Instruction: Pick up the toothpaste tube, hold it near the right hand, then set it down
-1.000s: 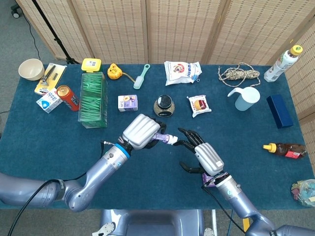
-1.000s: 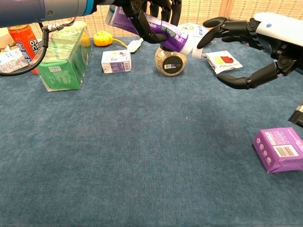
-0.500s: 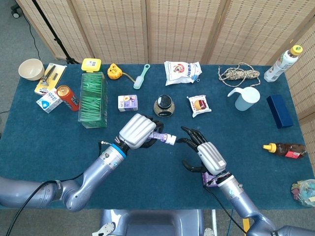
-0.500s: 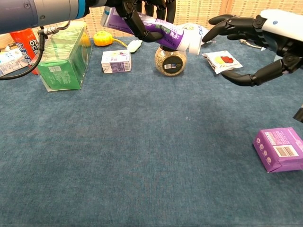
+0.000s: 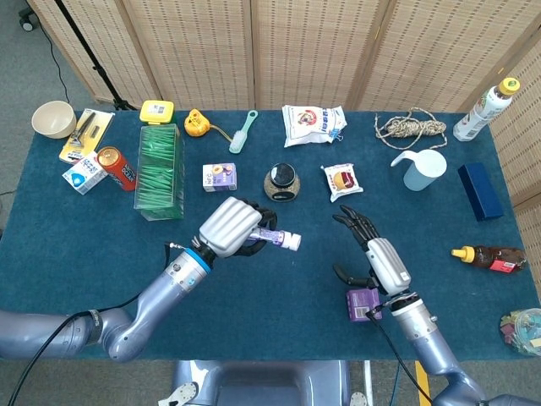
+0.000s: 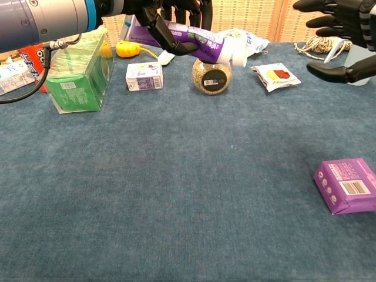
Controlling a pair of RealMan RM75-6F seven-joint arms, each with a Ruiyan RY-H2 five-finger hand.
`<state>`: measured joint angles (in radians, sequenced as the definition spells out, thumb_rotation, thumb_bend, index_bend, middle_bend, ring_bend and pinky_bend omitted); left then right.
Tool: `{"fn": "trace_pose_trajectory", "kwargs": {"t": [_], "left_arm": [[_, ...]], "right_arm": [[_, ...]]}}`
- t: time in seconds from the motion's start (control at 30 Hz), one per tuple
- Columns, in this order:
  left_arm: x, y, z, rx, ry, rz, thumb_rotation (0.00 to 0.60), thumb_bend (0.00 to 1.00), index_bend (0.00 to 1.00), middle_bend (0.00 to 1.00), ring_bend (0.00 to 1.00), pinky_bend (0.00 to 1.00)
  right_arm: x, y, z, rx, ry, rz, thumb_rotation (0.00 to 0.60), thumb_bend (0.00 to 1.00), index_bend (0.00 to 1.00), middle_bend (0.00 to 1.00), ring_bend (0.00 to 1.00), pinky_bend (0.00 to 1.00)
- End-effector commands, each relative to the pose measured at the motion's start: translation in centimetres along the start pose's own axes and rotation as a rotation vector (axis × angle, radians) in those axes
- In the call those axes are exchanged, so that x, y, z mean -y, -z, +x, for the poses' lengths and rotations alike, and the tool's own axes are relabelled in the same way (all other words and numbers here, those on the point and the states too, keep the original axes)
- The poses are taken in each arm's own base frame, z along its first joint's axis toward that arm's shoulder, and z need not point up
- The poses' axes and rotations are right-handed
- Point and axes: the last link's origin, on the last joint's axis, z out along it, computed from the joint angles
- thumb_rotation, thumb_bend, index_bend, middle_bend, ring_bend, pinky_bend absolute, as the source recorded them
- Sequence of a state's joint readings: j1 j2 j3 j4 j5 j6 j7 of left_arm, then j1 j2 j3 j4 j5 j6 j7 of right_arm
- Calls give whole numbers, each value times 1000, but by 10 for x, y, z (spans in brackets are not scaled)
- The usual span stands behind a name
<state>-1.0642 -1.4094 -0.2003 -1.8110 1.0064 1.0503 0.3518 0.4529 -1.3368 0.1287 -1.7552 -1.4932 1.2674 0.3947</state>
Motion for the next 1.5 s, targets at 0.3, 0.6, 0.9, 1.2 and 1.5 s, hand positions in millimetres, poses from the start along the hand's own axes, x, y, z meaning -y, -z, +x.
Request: {"fn": "trace_pose_trajectory", "kwargs": {"t": [0.3,0.6,0.9,1.2,1.5], "left_arm": [[6,-2,3,-47,85,-2,600,535,571,584,519,553],[8,-1,0,-65,112,-18,600,535,586,596,530,558],[10,1,-7,-66,128,-31,600,535,586,596,530,559],[6,-1,-11,-77,127,-50,600,534,586,596,529,559],[-8,-8,-8,-85,101,-66,600,534,587,596,529,558]], "right_arm": [[-11,1,12,-54,-214,-53,600,391,0,0,0,0],[-16,2,16,-70,-371,-74,440,313,0,0,0,0],[-19,1,20,-107,-553,-78,229,5,0,0,0,0],[-11,-1,20,-133,-757,-44,120,0,0,0,0,0],[-3,-6,18,-138,-924,-19,115,0,0,0,0,0]]}}
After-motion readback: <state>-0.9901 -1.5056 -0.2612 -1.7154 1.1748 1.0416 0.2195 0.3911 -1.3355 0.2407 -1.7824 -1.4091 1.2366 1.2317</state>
